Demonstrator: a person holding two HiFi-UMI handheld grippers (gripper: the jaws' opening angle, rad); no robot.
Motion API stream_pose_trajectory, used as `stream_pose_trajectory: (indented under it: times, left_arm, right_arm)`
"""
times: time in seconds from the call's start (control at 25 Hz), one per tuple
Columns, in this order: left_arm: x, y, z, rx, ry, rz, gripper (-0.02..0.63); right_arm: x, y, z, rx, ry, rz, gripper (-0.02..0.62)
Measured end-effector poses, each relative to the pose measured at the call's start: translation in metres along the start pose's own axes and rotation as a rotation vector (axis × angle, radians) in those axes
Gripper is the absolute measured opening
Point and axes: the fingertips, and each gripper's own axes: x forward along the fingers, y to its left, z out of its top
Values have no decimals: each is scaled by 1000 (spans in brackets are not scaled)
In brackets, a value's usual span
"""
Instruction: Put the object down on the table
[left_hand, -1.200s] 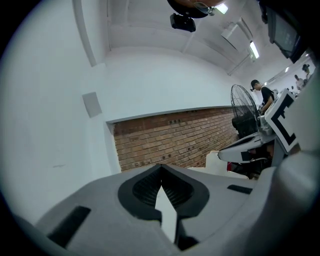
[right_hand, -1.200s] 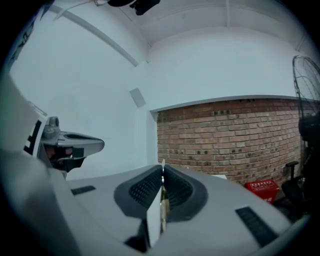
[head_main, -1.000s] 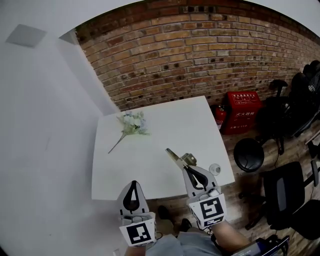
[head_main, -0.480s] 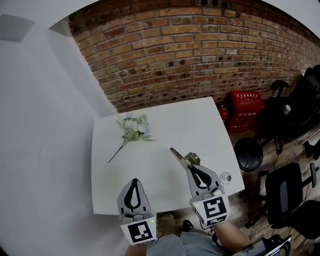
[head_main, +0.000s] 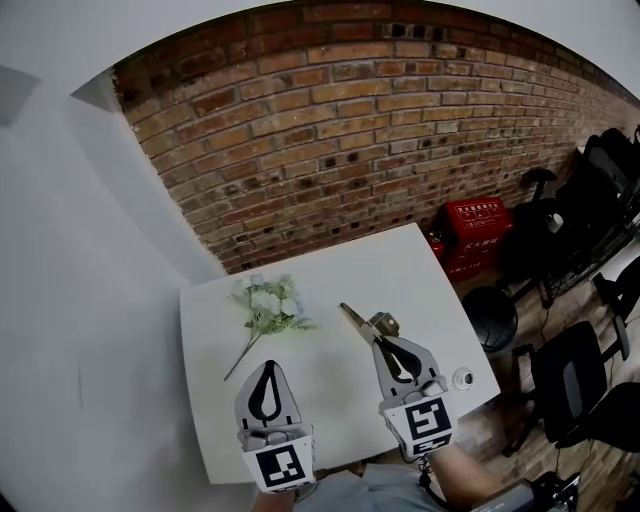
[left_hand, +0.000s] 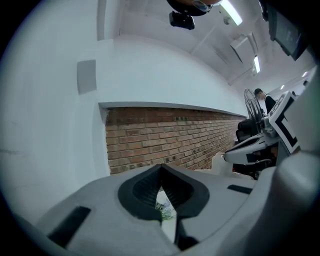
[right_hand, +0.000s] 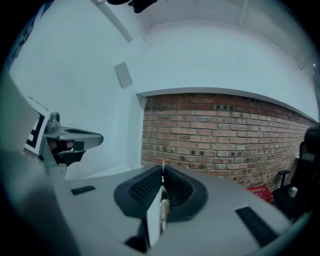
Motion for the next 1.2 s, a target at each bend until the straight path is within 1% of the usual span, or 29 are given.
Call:
stream_pose_trajectory:
  times: [0.16, 0.4, 0.6, 0.92, 1.2]
  left_arm:
    - [14, 2, 2, -2, -12, -32, 8]
    - [25, -4, -9, -7, 9, -58, 8]
    - [36, -14, -15, -5, 37, -76, 8]
    - [51, -36, -36, -6, 95, -94, 8]
    - [58, -49, -63, 9, 145, -96, 8]
  right_arm:
    - [6, -7, 1, -3, -1, -39, 20]
    - [12, -14, -10, 5, 24, -58, 20]
    - [16, -25, -24, 13, 57, -60, 20]
    - [20, -44, -51, 55, 116, -54, 20]
    - [25, -51, -85, 87, 166, -32, 20]
